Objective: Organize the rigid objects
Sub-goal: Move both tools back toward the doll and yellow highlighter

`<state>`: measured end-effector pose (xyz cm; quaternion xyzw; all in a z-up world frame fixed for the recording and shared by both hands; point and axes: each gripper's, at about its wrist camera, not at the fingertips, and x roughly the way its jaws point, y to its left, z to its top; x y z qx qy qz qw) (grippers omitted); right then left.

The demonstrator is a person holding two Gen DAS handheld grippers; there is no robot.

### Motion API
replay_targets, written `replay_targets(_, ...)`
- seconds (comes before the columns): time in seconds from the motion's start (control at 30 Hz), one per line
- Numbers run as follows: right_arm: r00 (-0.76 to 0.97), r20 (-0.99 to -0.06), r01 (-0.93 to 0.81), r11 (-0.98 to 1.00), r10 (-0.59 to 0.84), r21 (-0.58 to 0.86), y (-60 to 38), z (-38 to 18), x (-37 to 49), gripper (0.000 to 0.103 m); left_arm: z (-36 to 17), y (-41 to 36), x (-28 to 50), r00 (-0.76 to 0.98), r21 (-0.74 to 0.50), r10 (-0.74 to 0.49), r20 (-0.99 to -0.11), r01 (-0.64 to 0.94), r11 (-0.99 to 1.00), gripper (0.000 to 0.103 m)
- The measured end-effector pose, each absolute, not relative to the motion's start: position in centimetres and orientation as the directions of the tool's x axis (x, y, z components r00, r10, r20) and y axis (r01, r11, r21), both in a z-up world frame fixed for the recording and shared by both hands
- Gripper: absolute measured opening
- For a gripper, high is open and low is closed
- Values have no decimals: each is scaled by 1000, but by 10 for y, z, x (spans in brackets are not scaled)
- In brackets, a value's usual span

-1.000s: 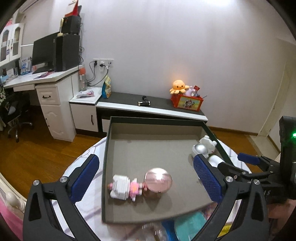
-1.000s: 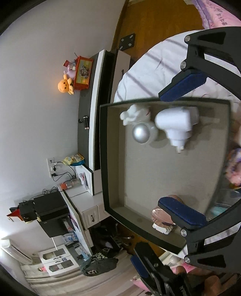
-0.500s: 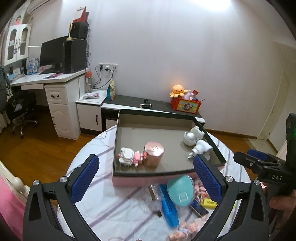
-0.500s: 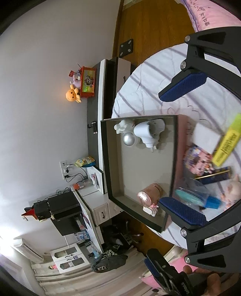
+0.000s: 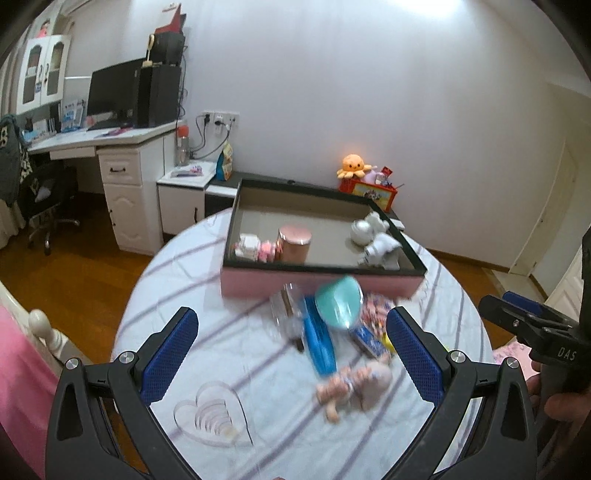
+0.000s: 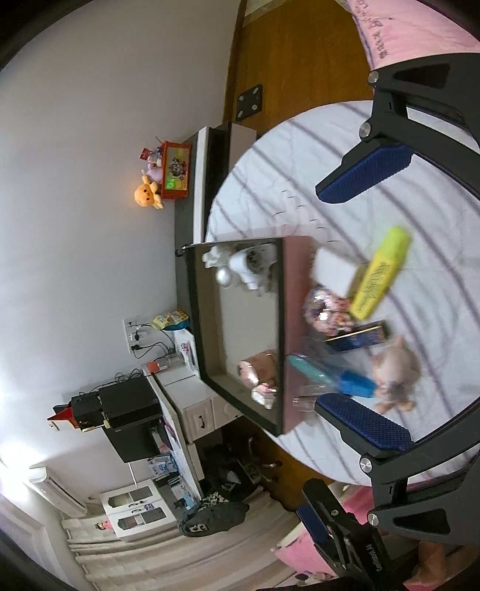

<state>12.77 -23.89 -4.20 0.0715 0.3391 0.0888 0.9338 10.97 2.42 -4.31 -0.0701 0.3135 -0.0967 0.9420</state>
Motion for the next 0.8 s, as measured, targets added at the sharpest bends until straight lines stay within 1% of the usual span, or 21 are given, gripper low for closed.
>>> replay_targets(0.23,723,-657,-104,974,213,201,-243,-62,106,103,-57,20,86,768,-200,-230,-597,134,970,103)
replay_targets(0.53,731,-648,-106,974,214,202,-246,-59,99,103,-54,12,76,773,-187,-229,-592,144,972,103)
replay_targets(0.8,717,-663,-100,974,213,205,-251,-68,100,103,-64,-1,80,752,-187,-234,-617,149,971,103)
